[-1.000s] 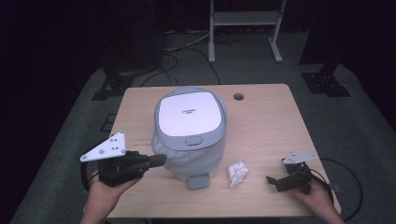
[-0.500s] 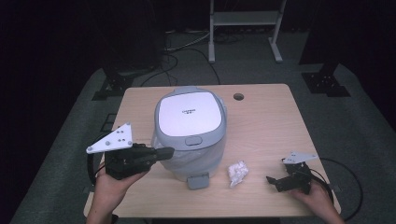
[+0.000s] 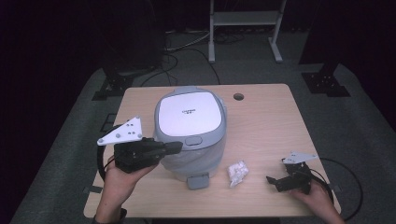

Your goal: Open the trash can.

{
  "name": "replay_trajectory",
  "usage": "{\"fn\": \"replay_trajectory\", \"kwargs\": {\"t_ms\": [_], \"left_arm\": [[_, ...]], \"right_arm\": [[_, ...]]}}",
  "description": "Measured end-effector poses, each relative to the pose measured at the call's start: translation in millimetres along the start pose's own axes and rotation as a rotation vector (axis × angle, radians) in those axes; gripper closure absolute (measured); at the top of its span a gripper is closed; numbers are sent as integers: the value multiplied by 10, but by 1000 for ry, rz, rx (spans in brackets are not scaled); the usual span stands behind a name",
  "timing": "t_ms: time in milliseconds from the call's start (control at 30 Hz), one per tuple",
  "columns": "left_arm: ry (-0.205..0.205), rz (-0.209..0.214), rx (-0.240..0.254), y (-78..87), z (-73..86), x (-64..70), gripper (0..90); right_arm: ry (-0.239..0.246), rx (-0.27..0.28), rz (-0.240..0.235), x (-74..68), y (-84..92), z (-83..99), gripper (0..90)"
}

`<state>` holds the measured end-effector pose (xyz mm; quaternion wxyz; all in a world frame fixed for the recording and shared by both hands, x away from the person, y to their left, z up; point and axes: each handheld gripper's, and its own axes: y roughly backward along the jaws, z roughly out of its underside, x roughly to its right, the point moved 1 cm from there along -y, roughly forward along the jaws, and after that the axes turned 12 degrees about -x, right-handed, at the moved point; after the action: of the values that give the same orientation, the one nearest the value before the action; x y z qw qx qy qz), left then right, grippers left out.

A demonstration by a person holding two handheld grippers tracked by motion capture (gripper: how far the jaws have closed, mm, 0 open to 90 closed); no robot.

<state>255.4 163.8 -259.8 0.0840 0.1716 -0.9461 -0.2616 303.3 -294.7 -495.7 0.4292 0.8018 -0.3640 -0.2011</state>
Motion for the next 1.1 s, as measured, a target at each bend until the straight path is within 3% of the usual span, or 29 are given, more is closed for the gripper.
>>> {"fn": "replay_trajectory", "kwargs": {"t_ms": [733,1100], "left_arm": [[-15,-4,-16,-273,-128,-73,900],[-5,-40,-37,-377,-109,-113,900]], "right_arm": [[0,0,0,0,0,0,0],[0,0,0,0,0,0,0]]}}
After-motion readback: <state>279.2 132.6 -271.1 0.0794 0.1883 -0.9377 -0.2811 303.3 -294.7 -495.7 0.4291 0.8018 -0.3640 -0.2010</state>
